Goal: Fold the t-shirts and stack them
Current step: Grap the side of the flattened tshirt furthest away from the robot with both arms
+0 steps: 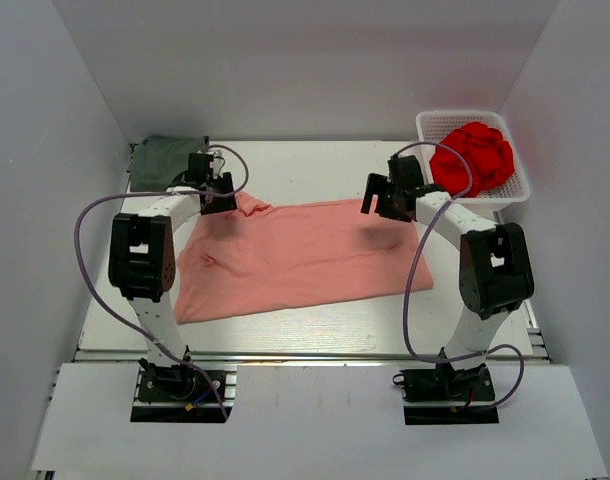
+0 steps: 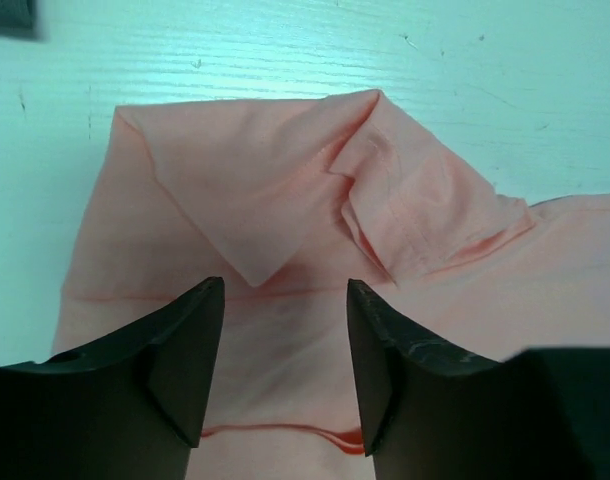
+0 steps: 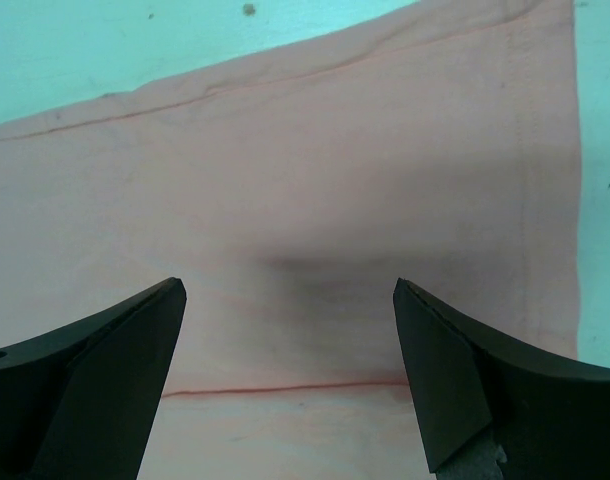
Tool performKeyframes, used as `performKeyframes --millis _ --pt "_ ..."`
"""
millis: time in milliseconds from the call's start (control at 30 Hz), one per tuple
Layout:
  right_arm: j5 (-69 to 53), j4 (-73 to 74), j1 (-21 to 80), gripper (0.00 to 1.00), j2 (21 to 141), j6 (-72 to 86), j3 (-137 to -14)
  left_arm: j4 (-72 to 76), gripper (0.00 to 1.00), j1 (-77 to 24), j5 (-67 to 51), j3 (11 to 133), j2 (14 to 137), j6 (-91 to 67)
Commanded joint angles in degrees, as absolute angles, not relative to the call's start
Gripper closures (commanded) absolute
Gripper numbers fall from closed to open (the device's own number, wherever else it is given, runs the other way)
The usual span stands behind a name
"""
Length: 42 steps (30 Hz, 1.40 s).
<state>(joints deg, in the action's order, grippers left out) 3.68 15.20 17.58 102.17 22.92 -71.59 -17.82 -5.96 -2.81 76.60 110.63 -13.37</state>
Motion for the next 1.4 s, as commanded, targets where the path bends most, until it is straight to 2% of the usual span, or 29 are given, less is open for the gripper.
performKeyframes --millis 0,33,267,500,567,600,667,700,767,800,1067,1367 --pt "5.3 15.9 16.8 0.1 103.8 22.7 -76.0 -20.1 0.39 -5.9 -2.5 79.6 112.2 -9.6" --pt "4.3 15.7 16.4 0.1 104.5 22.8 -76.5 -20.6 0.42 -5.9 -2.5 80.7 112.8 -9.6" --pt "3.4 15.9 15.1 0.1 106.1 22.3 -78.0 -24.2 0.43 -5.9 0.9 84.3 117.1 -9.1" --pt "1.6 15.9 14.2 0.1 107.1 21.7 -78.4 -23.6 0.57 -6.4 1.4 86.4 118.7 -9.7" --pt "1.3 15.9 14.1 0.1 107.1 21.8 -78.0 -23.1 0.57 -6.4 1.9 86.4 118.1 -10.2" --pt "1.2 15.8 14.1 0.1 107.1 21.7 -77.9 -22.3 0.64 -6.4 2.5 86.4 118.1 -10.2" --pt "1.3 15.9 14.0 0.1 107.2 21.9 -77.6 -22.3 0.71 -5.9 2.5 86.4 118.1 -10.2" --pt "1.3 15.9 14.1 0.1 107.2 21.7 -77.6 -21.8 0.83 -5.9 2.5 87.0 118.1 -10.2" --pt "1.3 16.0 13.9 0.1 107.1 21.8 -77.5 -22.5 0.97 -5.9 2.0 87.6 118.1 -10.2" --pt "1.4 15.8 13.7 0.1 107.1 21.6 -77.6 -22.5 1.0 -5.9 2.0 87.6 118.1 -10.2" --pt "4.7 17.8 13.6 0.1 110.7 21.0 -81.6 -20.6 1.0 -5.9 2.0 86.6 114.1 -10.2" --pt "10.0 20.1 12.6 0.1 119.2 22.7 -93.2 -20.6 1.0 -5.9 2.0 88.4 112.9 -8.4"
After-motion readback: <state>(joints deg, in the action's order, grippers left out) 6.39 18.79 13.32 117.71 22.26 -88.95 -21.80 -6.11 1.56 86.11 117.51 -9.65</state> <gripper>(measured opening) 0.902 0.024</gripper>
